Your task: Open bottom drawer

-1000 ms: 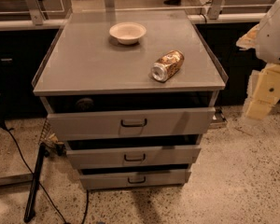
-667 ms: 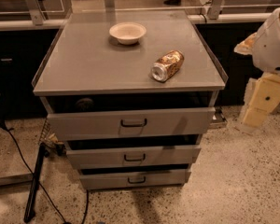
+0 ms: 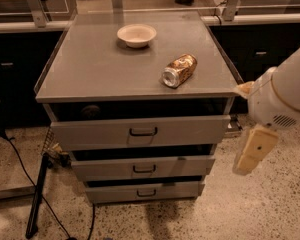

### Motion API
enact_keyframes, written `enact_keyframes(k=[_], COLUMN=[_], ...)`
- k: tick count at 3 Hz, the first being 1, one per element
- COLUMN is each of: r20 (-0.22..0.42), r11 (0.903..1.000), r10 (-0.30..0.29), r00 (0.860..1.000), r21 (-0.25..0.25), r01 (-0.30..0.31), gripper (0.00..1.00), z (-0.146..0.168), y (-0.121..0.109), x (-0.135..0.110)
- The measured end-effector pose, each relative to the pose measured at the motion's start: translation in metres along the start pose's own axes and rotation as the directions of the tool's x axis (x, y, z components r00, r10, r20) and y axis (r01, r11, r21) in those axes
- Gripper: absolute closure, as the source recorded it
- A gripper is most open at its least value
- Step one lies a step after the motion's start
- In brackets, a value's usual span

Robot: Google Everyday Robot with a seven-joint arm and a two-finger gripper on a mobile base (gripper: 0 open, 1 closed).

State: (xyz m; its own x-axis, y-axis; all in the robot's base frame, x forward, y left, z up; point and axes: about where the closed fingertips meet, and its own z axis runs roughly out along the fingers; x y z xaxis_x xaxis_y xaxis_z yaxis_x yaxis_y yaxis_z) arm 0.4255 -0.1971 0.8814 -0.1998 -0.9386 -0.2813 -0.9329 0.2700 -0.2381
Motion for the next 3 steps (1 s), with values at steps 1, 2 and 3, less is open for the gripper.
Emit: enact_keyframes(k=[1, 2, 3], r20=[-0.002, -0.033, -0.033], r11=[0.9993, 0.9874, 0.9874], r10=[0.029, 0.100, 0.100], r00=[1.000, 0.994, 0.995], r21=[-0.021, -0.121, -0.120], r01=[-0.030, -0.103, -0.103], gripper=[0.00, 0.00, 0.00], z=[0.062, 0.148, 0.148], y=[0.022, 0.066, 0.066], x=[0.019, 0.048, 0.048])
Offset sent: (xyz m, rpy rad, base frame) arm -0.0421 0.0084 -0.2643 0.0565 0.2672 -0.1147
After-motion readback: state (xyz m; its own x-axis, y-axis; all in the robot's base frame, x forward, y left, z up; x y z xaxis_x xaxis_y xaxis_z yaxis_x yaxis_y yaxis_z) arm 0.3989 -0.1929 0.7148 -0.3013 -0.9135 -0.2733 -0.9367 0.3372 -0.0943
